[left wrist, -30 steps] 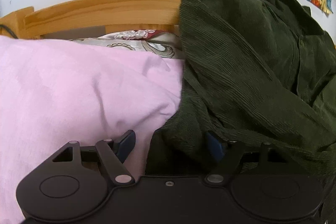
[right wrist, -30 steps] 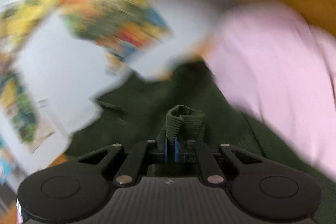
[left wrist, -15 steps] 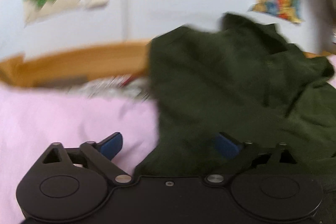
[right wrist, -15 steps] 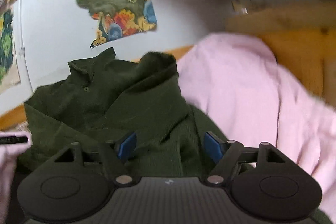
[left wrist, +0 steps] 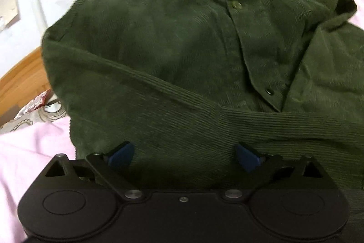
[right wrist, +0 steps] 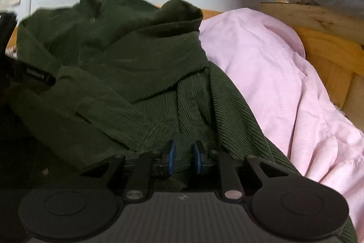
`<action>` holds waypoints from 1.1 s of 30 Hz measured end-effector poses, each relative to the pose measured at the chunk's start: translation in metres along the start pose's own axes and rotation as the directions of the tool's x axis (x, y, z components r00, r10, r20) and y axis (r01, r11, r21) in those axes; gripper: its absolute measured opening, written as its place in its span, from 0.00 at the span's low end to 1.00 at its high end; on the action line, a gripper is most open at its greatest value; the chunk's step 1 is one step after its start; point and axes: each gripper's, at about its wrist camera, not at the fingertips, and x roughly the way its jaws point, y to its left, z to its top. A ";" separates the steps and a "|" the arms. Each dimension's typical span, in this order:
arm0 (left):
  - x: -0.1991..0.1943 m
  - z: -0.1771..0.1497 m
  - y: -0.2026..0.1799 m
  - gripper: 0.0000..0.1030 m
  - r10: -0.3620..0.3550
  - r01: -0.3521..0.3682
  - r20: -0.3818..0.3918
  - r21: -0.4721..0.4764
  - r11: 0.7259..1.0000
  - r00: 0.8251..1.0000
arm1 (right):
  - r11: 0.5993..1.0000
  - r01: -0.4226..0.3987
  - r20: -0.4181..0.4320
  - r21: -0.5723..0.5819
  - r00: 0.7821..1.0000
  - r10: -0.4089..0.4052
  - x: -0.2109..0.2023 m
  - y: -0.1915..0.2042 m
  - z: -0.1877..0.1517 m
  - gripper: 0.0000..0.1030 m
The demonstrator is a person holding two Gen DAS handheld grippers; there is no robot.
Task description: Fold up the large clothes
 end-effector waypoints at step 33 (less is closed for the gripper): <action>-0.114 -0.117 0.105 1.00 -0.116 0.126 0.049 -0.429 0.895 0.992 | 0.968 -0.234 0.154 -0.091 0.957 0.246 0.148 0.071 0.271 0.91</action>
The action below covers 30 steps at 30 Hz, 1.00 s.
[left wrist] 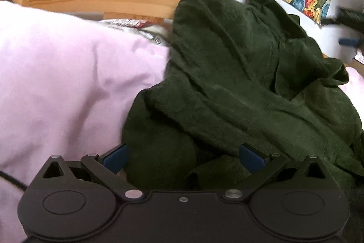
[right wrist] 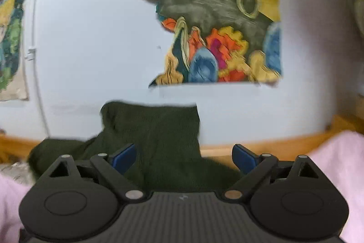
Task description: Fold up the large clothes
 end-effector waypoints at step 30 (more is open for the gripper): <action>-0.021 -0.007 0.016 1.00 -0.010 0.011 0.012 -0.062 0.998 1.000 | 0.998 -0.057 0.041 -0.005 0.998 0.058 0.027 -0.013 0.026 0.62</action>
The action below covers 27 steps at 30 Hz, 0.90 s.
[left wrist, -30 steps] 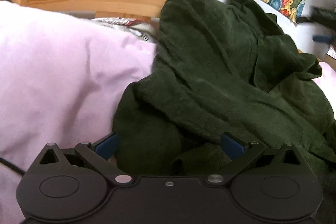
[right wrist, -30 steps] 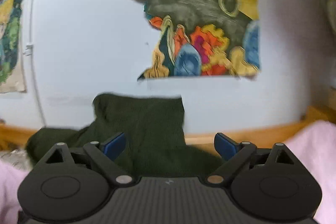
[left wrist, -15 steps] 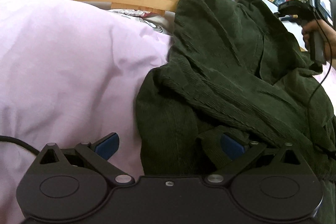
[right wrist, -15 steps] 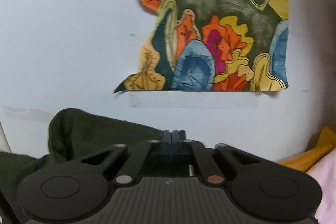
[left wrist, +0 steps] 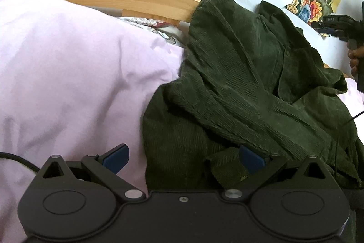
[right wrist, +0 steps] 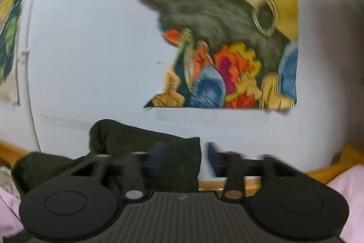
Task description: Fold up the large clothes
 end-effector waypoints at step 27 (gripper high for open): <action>-0.014 0.004 -0.009 0.99 -0.038 0.038 0.156 0.000 0.999 0.987 | 0.702 -0.036 0.192 -0.712 0.951 0.244 -0.207 0.076 -0.164 0.07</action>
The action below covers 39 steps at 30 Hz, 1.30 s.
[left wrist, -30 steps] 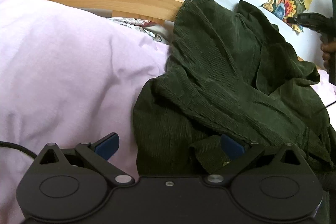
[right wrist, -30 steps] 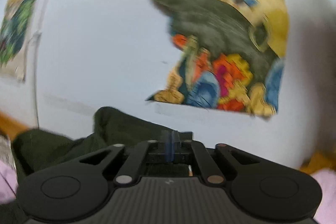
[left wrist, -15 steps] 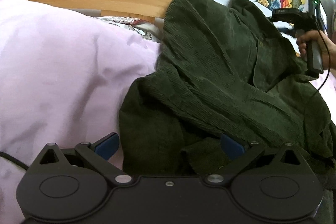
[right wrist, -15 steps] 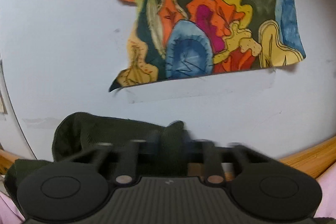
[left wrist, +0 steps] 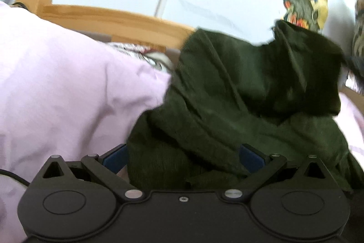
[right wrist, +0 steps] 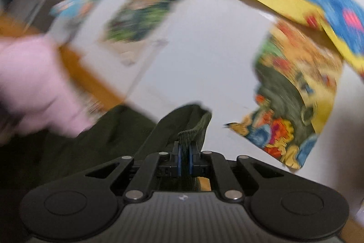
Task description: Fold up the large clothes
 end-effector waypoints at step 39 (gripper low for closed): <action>0.103 0.110 -0.037 0.16 0.170 -0.170 -0.017 0.005 0.985 0.985 | 0.571 0.447 -0.497 0.689 0.864 -0.077 0.035 -0.118 -0.069 0.08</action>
